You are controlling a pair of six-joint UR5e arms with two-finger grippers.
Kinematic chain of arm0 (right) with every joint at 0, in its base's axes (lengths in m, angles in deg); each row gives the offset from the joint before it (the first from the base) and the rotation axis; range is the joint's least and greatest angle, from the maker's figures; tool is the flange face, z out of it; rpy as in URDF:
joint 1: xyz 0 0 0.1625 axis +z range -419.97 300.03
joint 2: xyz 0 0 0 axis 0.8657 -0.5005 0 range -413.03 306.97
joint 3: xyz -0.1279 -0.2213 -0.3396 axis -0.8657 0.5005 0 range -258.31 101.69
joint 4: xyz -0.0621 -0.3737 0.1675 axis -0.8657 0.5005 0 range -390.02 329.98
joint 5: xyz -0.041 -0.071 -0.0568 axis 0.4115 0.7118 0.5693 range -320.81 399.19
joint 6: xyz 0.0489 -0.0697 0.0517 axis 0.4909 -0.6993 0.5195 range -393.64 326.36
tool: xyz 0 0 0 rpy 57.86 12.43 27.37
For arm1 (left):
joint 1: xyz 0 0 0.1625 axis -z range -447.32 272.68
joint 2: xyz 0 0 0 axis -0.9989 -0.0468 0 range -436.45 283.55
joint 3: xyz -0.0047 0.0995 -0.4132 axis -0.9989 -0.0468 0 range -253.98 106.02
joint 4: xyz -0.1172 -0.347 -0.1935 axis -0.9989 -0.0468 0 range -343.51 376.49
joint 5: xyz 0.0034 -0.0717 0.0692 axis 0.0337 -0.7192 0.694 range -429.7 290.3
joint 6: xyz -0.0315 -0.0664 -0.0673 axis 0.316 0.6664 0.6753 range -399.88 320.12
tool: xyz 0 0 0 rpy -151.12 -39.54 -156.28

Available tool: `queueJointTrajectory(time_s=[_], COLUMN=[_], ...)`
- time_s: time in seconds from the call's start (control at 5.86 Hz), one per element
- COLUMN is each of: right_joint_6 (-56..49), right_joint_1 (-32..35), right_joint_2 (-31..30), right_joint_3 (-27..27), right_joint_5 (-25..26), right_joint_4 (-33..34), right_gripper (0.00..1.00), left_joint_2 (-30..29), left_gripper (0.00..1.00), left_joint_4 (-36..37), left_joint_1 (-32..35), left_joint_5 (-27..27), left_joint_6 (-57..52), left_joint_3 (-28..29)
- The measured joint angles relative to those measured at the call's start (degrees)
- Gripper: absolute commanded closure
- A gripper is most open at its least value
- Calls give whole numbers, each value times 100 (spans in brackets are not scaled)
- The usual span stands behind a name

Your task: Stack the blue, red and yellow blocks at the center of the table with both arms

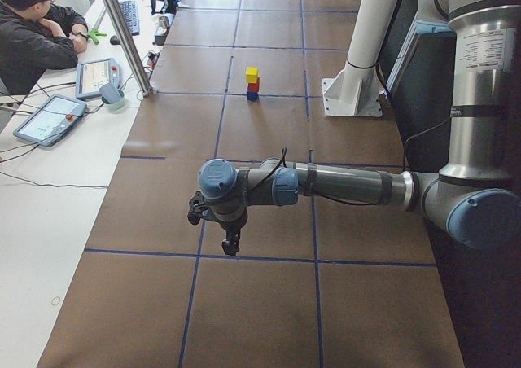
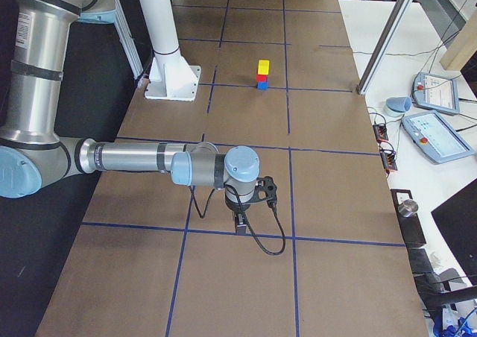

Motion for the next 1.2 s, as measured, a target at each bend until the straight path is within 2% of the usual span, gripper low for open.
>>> queueJointTrajectory(time_s=[1.2], right_joint_6=[19], right_joint_1=[0], right_joint_2=[33], right_joint_3=[88], right_joint_5=[-8], right_joint_4=[-1], right_gripper=[0], left_joint_2=[226], left_gripper=[0], left_joint_4=[-143], left_joint_1=[-22], left_joint_5=[73], left_joint_6=[14], left_joint_3=[128])
